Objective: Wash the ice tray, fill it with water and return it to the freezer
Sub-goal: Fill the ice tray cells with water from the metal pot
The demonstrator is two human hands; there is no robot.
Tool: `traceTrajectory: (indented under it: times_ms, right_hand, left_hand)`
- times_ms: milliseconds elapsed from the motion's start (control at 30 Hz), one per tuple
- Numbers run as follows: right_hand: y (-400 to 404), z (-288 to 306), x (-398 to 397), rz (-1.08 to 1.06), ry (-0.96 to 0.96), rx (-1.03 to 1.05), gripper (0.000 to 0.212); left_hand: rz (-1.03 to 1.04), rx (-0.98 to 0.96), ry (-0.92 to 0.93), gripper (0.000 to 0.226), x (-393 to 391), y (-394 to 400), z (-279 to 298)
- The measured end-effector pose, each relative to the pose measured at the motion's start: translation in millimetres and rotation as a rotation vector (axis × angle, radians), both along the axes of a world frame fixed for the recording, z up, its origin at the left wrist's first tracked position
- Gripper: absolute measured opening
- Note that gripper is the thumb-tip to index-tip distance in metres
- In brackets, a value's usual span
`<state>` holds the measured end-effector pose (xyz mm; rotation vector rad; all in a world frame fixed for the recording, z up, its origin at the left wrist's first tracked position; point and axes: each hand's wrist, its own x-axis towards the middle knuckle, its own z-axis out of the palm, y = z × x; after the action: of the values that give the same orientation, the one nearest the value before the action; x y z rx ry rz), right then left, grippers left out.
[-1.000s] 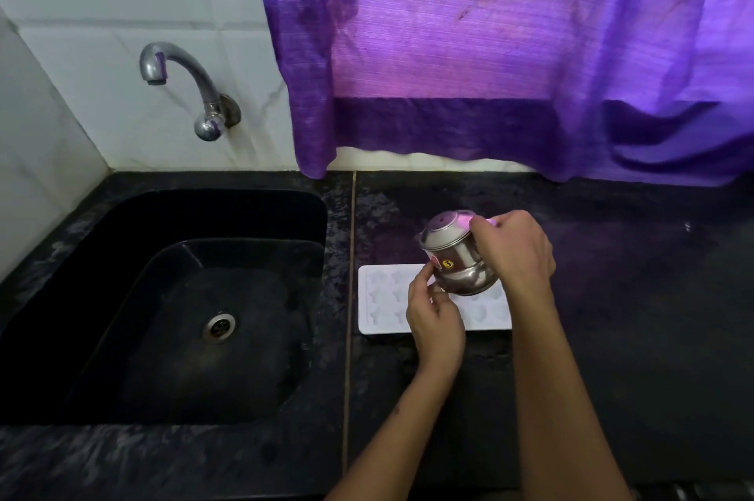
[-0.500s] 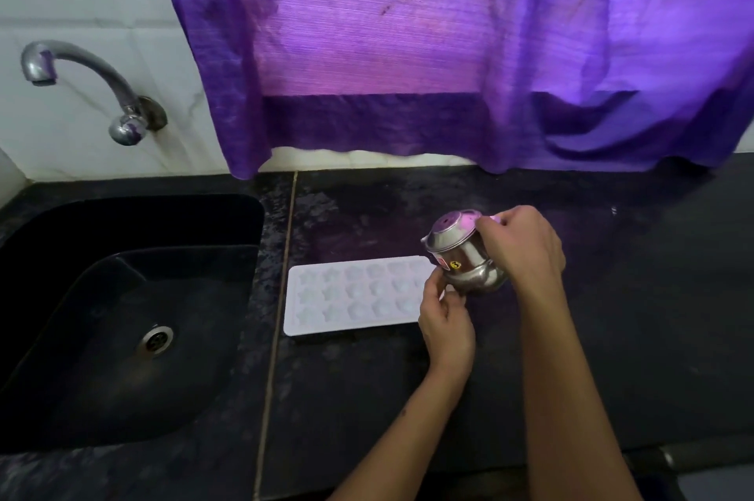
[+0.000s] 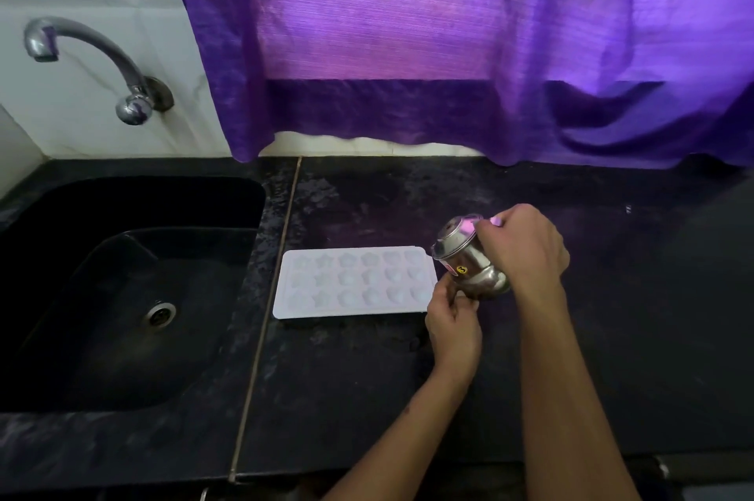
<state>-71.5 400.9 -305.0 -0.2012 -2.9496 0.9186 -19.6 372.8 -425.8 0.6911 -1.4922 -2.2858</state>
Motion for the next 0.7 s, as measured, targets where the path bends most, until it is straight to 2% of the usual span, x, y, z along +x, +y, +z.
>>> traceTrajectory:
  times_ms: [333,700]
  right_hand:
    - [-7.4,-2.5,2.7,0.002,-0.075,0.067,0.021]
    - [-10.0,-1.8,9.8,-0.001,-0.056,0.083,0.020]
  left_hand:
    - [-0.013,0.021,-0.059,0.038,-0.9,0.2,-14.9]
    - [-0.042,0.044,-0.057,0.038,-1.1,-1.8,-20.4]
